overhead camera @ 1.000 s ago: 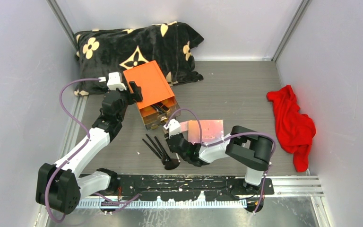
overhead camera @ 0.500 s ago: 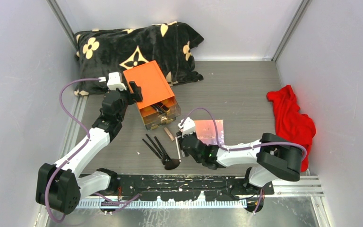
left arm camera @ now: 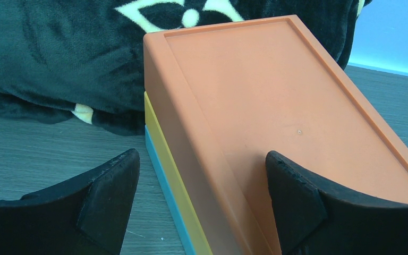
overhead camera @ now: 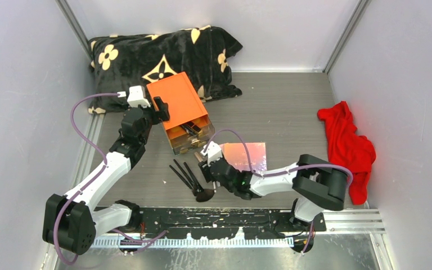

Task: Organize the makeup
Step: Pick up the lipstick at the center of the board.

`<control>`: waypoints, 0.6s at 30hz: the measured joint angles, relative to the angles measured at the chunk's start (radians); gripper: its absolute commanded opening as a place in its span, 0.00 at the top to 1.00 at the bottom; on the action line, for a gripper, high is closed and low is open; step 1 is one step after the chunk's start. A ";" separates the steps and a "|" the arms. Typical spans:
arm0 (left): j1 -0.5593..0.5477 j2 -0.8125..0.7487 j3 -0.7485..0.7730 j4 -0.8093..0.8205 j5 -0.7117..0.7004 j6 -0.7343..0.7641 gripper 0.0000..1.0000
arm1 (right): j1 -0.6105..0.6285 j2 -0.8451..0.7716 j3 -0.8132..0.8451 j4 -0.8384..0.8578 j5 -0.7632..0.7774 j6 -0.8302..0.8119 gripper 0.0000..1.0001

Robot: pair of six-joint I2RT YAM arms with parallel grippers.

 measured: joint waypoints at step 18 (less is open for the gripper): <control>0.000 0.000 0.000 0.000 0.000 0.000 0.14 | -0.021 0.201 0.137 0.040 -0.090 -0.010 0.41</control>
